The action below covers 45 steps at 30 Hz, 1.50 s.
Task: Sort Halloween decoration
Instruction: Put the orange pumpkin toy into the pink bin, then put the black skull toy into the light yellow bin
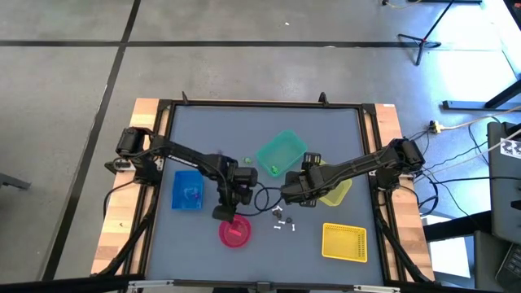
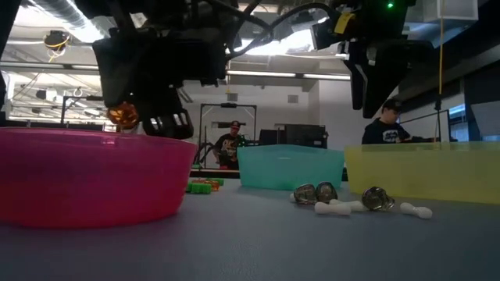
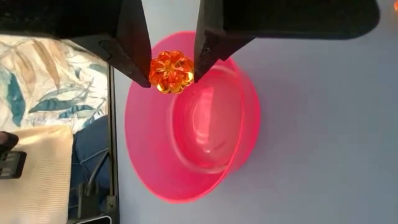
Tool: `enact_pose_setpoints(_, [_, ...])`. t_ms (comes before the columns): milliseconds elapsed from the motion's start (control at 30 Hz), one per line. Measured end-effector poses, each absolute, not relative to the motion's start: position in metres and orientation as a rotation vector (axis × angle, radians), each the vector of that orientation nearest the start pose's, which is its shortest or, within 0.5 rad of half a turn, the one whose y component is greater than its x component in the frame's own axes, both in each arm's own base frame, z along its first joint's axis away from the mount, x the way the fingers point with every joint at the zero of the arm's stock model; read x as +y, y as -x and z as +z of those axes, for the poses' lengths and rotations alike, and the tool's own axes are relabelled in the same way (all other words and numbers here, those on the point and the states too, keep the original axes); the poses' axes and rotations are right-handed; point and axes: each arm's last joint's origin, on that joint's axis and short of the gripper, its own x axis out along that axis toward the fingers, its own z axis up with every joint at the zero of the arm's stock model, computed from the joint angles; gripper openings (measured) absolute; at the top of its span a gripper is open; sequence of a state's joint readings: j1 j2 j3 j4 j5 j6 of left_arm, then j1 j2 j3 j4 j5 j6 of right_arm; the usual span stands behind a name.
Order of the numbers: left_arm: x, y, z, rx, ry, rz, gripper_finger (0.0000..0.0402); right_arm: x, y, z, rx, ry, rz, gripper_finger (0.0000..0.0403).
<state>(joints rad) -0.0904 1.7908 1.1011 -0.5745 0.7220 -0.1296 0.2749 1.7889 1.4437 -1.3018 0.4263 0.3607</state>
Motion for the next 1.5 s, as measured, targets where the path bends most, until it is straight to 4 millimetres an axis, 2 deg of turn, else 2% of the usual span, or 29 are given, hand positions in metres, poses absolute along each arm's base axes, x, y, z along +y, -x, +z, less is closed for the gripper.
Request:
enact_pose_setpoints(367, [-0.051, -0.334, 0.168, 1.232, 0.517, -0.606, 0.0141, 0.076, -0.312, 0.241, 1.482, 0.280, -0.386, 0.0227])
enact_pose_setpoints(567, [-0.047, -0.336, 0.169, 1.205, 0.496, -0.615, 0.0155, 0.076, -0.312, 0.241, 1.482, 0.280, -0.386, 0.0227])
enact_pose_setpoints(733, [-0.033, -0.340, 0.173, 1.150, 0.534, -0.632, 0.0156, 0.075, -0.312, 0.241, 1.490, 0.308, -0.360, 0.0227])
enact_pose_setpoints(867, [-0.010, -0.337, 0.191, 1.053, 0.496, -0.614, 0.0156, 0.075, -0.312, 0.241, 1.495, 0.328, -0.341, 0.0227])
enact_pose_setpoints(1100, [0.040, -0.316, 0.233, 0.911, 0.312, -0.369, 0.0156, 0.076, -0.312, 0.240, 1.521, 0.348, -0.263, 0.0227])
enact_pose_setpoints(1200, [0.057, -0.302, 0.247, 0.898, 0.239, -0.258, 0.0157, 0.079, -0.312, 0.240, 1.539, 0.317, -0.221, 0.0227])
enact_pose_setpoints(1267, [0.065, -0.290, 0.256, 0.888, 0.198, -0.247, 0.0157, 0.084, -0.311, 0.240, 1.540, 0.297, -0.183, 0.0227])
enact_pose_setpoints(1367, [0.073, -0.268, 0.258, 0.820, 0.176, -0.256, 0.0157, 0.098, -0.309, 0.239, 1.516, 0.307, -0.133, 0.0227])
enact_pose_setpoints(1500, [0.079, -0.236, 0.244, 0.750, 0.213, -0.178, 0.0157, 0.123, -0.303, 0.239, 1.470, 0.360, -0.077, 0.0227])
